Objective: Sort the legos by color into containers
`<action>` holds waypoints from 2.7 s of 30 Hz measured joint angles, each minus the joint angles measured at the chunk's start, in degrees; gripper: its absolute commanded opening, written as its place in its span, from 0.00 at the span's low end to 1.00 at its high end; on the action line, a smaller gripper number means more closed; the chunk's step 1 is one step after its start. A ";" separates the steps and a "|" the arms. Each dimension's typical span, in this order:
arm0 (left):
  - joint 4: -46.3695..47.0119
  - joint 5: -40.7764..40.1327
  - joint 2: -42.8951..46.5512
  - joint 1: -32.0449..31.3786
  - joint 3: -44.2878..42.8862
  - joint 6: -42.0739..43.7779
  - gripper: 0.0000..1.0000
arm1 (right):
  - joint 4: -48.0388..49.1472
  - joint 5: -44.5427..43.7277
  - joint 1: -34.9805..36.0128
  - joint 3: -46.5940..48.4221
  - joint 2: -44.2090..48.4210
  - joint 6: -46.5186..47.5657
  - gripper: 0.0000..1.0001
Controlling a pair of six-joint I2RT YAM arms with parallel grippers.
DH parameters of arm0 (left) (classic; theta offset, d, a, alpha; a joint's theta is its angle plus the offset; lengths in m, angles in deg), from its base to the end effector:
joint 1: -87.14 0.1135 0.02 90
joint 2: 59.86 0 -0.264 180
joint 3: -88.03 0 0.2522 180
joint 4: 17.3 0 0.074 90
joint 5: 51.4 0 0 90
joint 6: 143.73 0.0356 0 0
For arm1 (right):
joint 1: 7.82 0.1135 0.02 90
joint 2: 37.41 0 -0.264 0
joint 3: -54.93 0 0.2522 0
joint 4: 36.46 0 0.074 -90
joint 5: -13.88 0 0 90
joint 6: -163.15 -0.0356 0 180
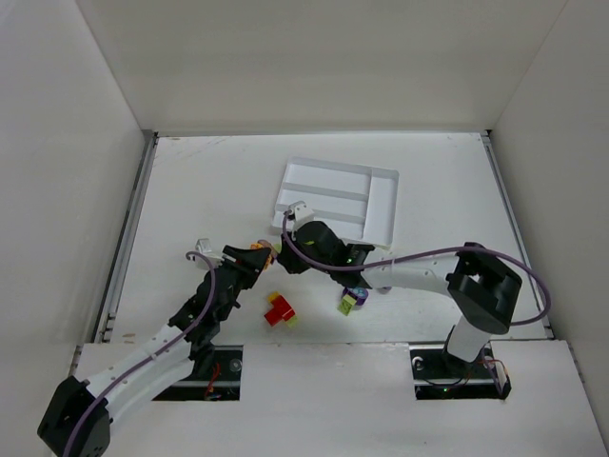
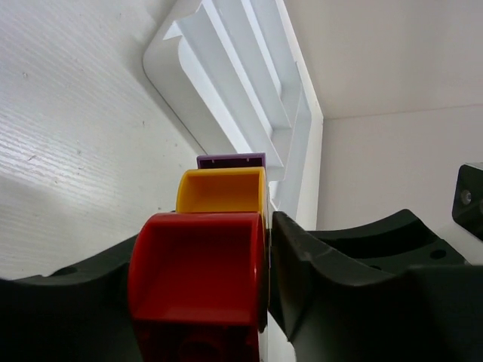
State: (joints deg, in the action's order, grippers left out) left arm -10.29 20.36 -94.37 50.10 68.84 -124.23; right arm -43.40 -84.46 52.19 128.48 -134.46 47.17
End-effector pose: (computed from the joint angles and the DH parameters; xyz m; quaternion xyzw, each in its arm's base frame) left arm 0.1283 -0.0829 0.1809 -0.3143 0.6855 -0.4500 0.4784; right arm 0.1933 0.3247 0.2196 -0.2188 0.8383 0.2916 0.4053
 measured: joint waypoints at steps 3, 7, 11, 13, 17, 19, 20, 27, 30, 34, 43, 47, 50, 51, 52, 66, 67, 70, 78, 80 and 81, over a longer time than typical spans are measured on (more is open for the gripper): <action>0.20 0.00 0.52 -0.04 0.09 -0.02 0.37 | 0.04 -0.13 0.04 -0.20 0.31 -0.46 0.23; 0.90 0.00 0.66 -0.52 0.13 -0.22 0.26 | -0.02 -0.11 0.09 -0.72 0.72 -1.25 0.23; 1.64 -0.48 0.66 -0.96 0.20 -0.28 0.13 | 0.00 -0.24 0.09 -0.79 1.14 -1.36 0.23; 2.12 -0.68 0.87 -1.25 0.22 -0.28 0.09 | 0.07 -0.33 0.07 -1.07 1.57 -1.51 0.23; 2.14 -1.42 2.10 -2.21 0.35 -0.13 0.03 | 0.11 -0.26 0.07 -1.73 2.64 -2.38 0.23; 2.14 -2.03 2.97 -2.73 0.44 0.17 0.01 | 0.20 -0.26 0.02 -1.84 3.06 -2.62 0.23; 2.12 -2.29 3.41 -3.04 0.48 0.39 0.00 | 0.28 -0.26 -0.09 -1.92 3.28 -2.80 0.23; 2.58 -4.46 4.48 -5.20 0.50 1.09 0.00 | 0.81 0.09 -1.16 -2.64 4.48 -3.69 0.23; 2.43 -4.92 4.48 -6.10 0.50 1.75 0.00 | 0.81 -1.01 -2.67 -2.64 4.92 -3.67 0.23; 2.10 -5.09 4.31 -6.64 0.48 2.99 0.01 | 0.87 -2.56 -6.19 -3.82 7.10 -3.61 0.23; 2.69 -3.30 -0.59 -7.21 -2.16 4.92 0.04 | -0.44 -9.35 -16.41 -9.77 16.76 -2.29 0.23; 4.87 0.50 -5.38 -8.04 -5.57 5.73 0.06 | -1.46 -13.86 -24.37 -12.17 18.62 -2.29 0.23; 8.66 3.93 -9.53 -8.63 -8.07 6.45 0.07 | -2.32 -15.65 -28.37 -13.05 17.03 -2.34 0.24; 10.12 5.05 -10.80 -8.70 -8.55 6.60 0.07 | -2.45 -15.91 -29.20 -13.09 16.06 -2.36 0.24; 11.72 6.19 -12.22 -8.79 -8.96 6.62 0.07 | -2.54 -15.98 -29.97 -13.11 15.06 -2.36 0.24; 32.22 17.33 -27.21 -9.07 -9.31 5.64 0.08 | -3.63 -15.63 -32.59 -13.40 11.45 -3.34 0.67; 33.33 17.73 -27.45 -9.01 -9.31 5.53 0.08 | -3.78 -15.63 -32.59 -13.49 12.50 -3.34 0.68; 35.74 18.71 -27.69 -8.70 -9.31 5.38 0.09 | -3.54 -15.15 -32.15 -14.86 18.38 -3.50 0.71; 37.86 21.42 -25.90 -7.19 -8.87 4.98 0.09 | 6.73 3.02 -25.07 -24.46 38.51 -9.29 0.87; 37.92 22.18 -24.20 -6.73 -8.35 4.81 0.09 | 10.38 8.70 -24.55 -25.75 39.39 -11.67 0.90; 38.01 22.60 -23.41 -6.60 -8.13 4.66 0.09 | 11.96 11.19 -24.20 -26.14 39.34 -12.74 0.90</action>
State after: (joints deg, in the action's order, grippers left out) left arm 27.72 42.96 -117.77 43.50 60.71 -119.57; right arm -31.44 -73.27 28.00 102.34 -95.12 34.43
